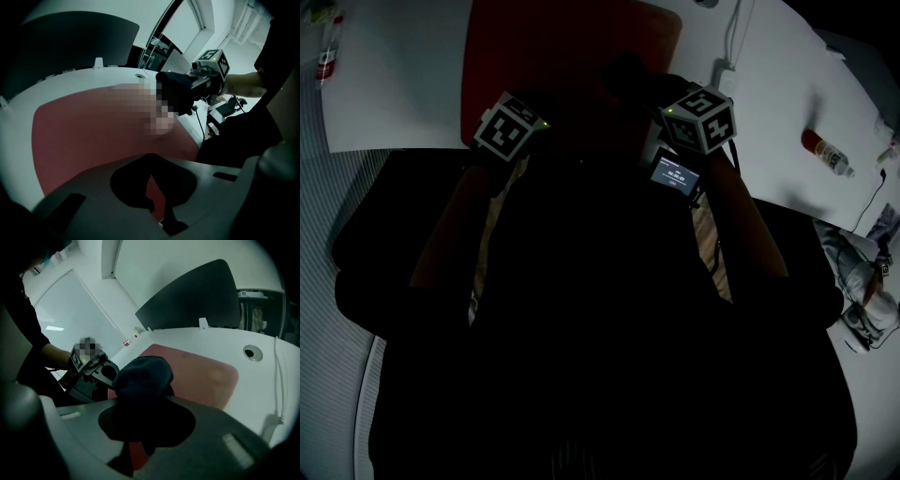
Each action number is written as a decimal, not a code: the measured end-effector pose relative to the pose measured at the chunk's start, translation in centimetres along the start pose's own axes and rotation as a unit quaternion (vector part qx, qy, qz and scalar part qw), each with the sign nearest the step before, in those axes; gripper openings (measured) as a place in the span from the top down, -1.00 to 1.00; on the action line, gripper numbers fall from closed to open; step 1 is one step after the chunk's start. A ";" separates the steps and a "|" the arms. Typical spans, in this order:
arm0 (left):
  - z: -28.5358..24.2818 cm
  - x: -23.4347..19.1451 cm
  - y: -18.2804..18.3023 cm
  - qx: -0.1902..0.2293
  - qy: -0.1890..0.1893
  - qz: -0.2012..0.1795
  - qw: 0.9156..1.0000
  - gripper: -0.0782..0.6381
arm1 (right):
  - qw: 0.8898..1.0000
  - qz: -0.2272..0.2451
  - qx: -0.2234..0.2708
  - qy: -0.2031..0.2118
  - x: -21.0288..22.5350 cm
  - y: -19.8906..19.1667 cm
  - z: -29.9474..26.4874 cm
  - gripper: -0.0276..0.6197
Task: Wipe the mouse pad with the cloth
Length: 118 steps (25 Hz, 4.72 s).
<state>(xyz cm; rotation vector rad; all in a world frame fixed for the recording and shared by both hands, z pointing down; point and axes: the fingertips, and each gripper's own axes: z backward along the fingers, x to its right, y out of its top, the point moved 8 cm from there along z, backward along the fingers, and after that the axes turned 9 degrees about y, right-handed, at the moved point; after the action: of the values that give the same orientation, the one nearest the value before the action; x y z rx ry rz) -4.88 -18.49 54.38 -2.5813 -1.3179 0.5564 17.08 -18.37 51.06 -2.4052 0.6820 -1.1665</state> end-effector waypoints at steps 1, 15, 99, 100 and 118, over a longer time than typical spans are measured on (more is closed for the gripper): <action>-0.4 -0.2 -0.1 -0.006 0.003 -0.002 1.000 0.76 | 1.000 0.002 -0.002 0.001 0.2 -0.1 -0.3 0.67; -4.3 -1.4 -1.5 -0.021 0.042 0.062 0.997 0.76 | 0.998 0.018 -0.054 0.015 0.2 -1.1 -2.2 0.67; -4.2 -1.4 -1.4 -0.004 0.052 0.053 0.997 0.76 | 0.924 0.266 -0.196 -0.195 8.1 3.2 -5.4 0.70; -4.2 -1.4 -1.4 -0.003 0.051 0.053 0.997 0.76 | 0.926 0.267 -0.199 -0.180 6.9 2.4 -6.0 0.70; -3.6 -1.5 -1.9 0.052 0.032 0.141 0.988 0.76 | 0.989 0.099 -0.095 0.047 -1.1 -0.1 -6.0 0.69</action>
<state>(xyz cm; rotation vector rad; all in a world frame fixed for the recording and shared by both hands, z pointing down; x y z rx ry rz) -5.58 -18.59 58.60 -2.6901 -0.8828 0.5649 11.67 -18.37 53.93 -2.3780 1.0807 -1.1854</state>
